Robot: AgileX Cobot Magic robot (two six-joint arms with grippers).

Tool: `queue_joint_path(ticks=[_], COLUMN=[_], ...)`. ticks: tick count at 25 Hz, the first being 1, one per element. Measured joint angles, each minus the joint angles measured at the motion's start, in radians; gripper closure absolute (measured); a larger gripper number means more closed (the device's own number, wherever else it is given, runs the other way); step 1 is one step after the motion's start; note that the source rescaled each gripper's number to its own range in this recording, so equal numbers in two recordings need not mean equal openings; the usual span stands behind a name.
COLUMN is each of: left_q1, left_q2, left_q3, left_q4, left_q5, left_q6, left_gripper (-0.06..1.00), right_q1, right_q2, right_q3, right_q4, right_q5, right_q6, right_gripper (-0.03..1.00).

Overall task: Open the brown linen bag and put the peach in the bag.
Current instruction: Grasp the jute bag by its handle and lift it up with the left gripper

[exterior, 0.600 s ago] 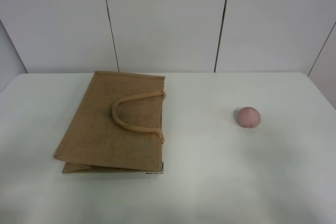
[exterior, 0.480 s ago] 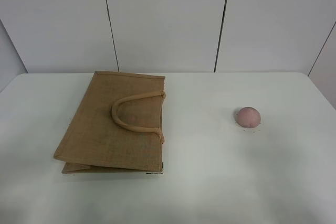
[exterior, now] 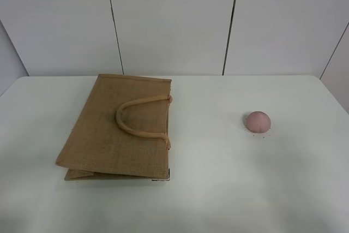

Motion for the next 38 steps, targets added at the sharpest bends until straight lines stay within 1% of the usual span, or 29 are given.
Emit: queue_joint_path(ticks=[4, 9, 15, 21, 25, 29, 31, 34, 38], left_q1=[0.000, 0.000, 0.000, 0.000, -0.030, -0.126, -0.184, -0.242, -0.255], left_q2=[0.295, 0.709, 1.216, 1.586, 1.743, 1.831, 1.862, 1.911, 1.967], left_q3=[-0.128, -0.313, -0.600, -0.877, -1.003, -1.071, -1.093, -1.128, -1.152], left_q4=[0.000, 0.000, 0.000, -0.010, -0.033, -0.046, -0.048, -0.050, -0.023], left_q5=[-0.011, -0.077, -0.100, -0.100, -0.075, -0.062, -0.075, -0.095, -0.098], left_q6=[-0.001, -0.001, -0.001, -0.005, -0.037, -0.098, -0.127, -0.159, -0.204], left_gripper=[-0.06, -0.06, -0.06, -0.06, -0.06, -0.06, -0.06, -0.06, -0.06], right_q1=[0.000, 0.000, 0.000, 0.000, 0.000, 0.000, 0.000, 0.000, 0.000], right_q2=[-0.001, -0.001, -0.001, -0.001, -0.001, -0.001, -0.001, -0.001, -0.001], right_q3=[0.000, 0.000, 0.000, 0.000, 0.000, 0.000, 0.000, 0.000, 0.000], right_q4=[0.000, 0.000, 0.000, 0.000, 0.000, 0.000, 0.000, 0.000, 0.000], right_q5=[0.000, 0.000, 0.000, 0.000, 0.000, 0.000, 0.000, 0.000, 0.000], right_q6=[0.000, 0.000, 0.000, 0.000, 0.000, 0.000, 0.000, 0.000, 0.000], right_gripper=[-0.03, -0.03, -0.03, -0.03, -0.03, -0.03, -0.03, -0.03, -0.03])
